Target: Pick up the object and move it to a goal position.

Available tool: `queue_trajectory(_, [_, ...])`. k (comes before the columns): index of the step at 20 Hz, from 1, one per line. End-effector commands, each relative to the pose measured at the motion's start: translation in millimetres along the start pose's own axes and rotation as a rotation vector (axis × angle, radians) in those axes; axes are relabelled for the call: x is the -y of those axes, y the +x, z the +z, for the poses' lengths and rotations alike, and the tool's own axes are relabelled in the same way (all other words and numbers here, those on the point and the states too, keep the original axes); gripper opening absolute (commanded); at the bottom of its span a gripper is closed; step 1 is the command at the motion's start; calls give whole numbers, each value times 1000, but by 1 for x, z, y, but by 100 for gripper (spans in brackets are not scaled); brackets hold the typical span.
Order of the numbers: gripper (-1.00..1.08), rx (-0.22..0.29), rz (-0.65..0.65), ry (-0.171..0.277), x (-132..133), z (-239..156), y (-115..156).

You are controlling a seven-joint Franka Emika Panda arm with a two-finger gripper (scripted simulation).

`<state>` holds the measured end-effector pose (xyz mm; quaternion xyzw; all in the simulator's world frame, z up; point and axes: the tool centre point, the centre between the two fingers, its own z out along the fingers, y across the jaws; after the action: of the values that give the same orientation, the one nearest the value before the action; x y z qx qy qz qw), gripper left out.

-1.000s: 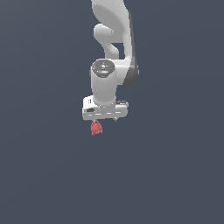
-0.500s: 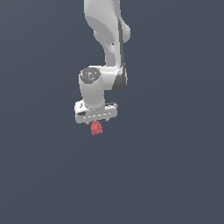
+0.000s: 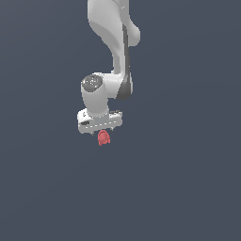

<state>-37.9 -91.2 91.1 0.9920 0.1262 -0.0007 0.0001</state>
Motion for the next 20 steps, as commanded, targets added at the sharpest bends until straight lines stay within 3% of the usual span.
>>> queue_trajectory(1, [100, 0, -1, 0, 0, 0, 0])
queue_trajectory(18, [100, -1, -3, 0, 0, 50, 0])
queue_trajectory(19, [-100, -1, -3, 0, 0, 50, 0])
queue_trajectory(20, [-100, -1, -3, 0, 0, 50, 0])
